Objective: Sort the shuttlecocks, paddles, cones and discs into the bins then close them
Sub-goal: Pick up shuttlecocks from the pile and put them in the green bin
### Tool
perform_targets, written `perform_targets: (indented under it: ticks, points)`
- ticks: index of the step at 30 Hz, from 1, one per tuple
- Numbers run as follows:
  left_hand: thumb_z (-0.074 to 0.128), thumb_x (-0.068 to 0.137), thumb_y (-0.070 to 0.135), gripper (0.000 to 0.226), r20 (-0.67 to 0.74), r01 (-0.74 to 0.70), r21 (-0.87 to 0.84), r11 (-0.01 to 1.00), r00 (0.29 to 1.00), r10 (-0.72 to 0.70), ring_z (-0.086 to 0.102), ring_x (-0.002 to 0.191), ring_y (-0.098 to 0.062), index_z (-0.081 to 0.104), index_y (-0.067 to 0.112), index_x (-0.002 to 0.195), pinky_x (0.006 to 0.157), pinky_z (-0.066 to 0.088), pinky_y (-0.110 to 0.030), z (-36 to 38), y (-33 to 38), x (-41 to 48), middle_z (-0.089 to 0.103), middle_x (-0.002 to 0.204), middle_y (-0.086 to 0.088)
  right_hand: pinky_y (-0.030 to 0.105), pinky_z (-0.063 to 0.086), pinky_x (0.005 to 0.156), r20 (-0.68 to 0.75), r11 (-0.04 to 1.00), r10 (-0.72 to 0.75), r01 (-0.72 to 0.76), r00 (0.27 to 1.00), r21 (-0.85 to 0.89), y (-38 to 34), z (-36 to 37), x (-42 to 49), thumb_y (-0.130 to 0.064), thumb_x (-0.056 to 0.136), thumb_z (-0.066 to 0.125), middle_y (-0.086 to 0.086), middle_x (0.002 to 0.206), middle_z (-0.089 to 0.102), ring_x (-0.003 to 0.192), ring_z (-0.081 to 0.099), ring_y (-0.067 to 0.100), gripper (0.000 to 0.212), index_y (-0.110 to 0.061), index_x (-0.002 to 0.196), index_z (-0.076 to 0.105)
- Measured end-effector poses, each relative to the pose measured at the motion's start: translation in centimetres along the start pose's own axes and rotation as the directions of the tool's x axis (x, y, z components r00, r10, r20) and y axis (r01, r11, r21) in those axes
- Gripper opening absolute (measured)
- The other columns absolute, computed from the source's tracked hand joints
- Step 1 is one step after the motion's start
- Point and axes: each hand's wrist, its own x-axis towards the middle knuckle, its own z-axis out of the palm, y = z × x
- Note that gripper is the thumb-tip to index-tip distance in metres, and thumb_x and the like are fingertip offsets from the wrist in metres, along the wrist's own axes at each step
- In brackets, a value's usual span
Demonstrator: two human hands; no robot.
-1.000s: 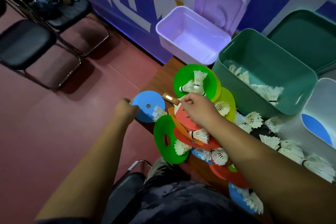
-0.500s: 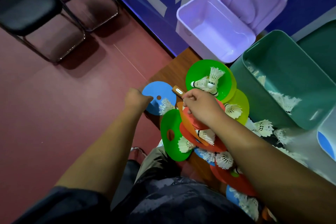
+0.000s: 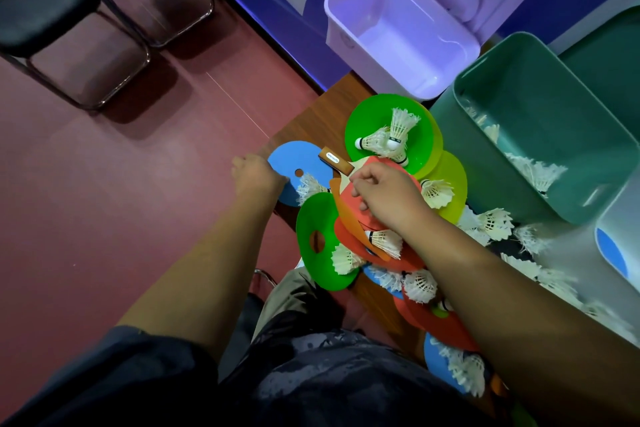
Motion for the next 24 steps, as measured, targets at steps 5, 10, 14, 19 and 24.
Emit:
perform_targets:
  ticks: [5, 10, 14, 19, 24]
  points:
    - [0.092, 0.063, 0.045, 0.054, -0.044, -0.008, -0.023, 1.000, 0.999, 0.007, 0.064, 0.091, -0.028, 0.069, 0.006, 0.093, 0.069, 0.056, -0.038, -0.7, 0.0, -0.3, 0.068, 0.099, -0.012, 0.033, 0.058, 0.064, 0.001, 1.000, -0.002, 0.002, 1.000, 0.017, 1.2, -0.2, -0.3, -0.026, 0.101, 0.060, -0.006, 0.089, 0.077, 0.065, 0.071, 0.007, 0.014, -0.029, 0.095, 0.072]
    - [0.076, 0.083, 0.011, 0.023, -0.074, -0.082, -0.209, 0.975, 0.995, 0.067, 0.051, 0.067, -0.020, 0.054, 0.010, 0.090, 0.049, 0.033, -0.029, -3.4, 2.1, -3.3, 0.051, 0.076, 0.001, 0.029, 0.053, 0.064, -0.001, 0.999, 0.000, 0.000, 1.000, 0.033, 1.1, -0.8, -0.3, -0.027, 0.102, 0.059, -0.008, 0.089, 0.077, 0.063, 0.071, 0.006, 0.014, -0.029, 0.095, 0.072]
    - [0.074, 0.081, 0.012, 0.017, -0.115, -0.180, -0.346, 0.921, 0.982, 0.148, 0.056, 0.065, -0.016, 0.059, 0.016, 0.086, 0.058, 0.043, -0.031, -5.2, 4.5, -5.3, 0.058, 0.075, 0.004, 0.029, 0.053, 0.061, -0.017, 1.000, -0.011, 0.012, 1.000, 0.027, 0.1, -1.6, -0.2, -0.024, 0.101, 0.058, -0.007, 0.088, 0.077, 0.062, 0.070, 0.007, 0.015, -0.029, 0.093, 0.070]
    - [0.071, 0.080, 0.013, 0.015, -0.105, -0.296, -0.471, 0.831, 0.954, 0.280, 0.061, 0.066, -0.013, 0.061, 0.024, 0.079, 0.063, 0.052, -0.035, -7.4, 9.1, -7.6, 0.066, 0.077, 0.006, 0.033, 0.057, 0.065, -0.038, 0.998, -0.023, 0.025, 0.999, 0.054, -0.9, -3.1, -0.1, -0.025, 0.101, 0.059, -0.006, 0.087, 0.077, 0.066, 0.072, 0.013, 0.014, -0.028, 0.094, 0.071]
    - [0.076, 0.078, 0.012, 0.019, -0.131, -0.343, -0.620, 0.706, 0.932, 0.338, 0.058, 0.067, -0.015, 0.063, 0.025, 0.077, 0.065, 0.049, -0.036, -8.8, 13.5, -8.9, 0.062, 0.071, 0.010, 0.023, 0.045, 0.054, -0.079, 0.996, -0.025, 0.032, 0.997, 0.086, -1.4, -5.0, -0.1, -0.020, 0.101, 0.059, -0.005, 0.087, 0.077, 0.064, 0.070, 0.011, 0.017, -0.029, 0.092, 0.070]
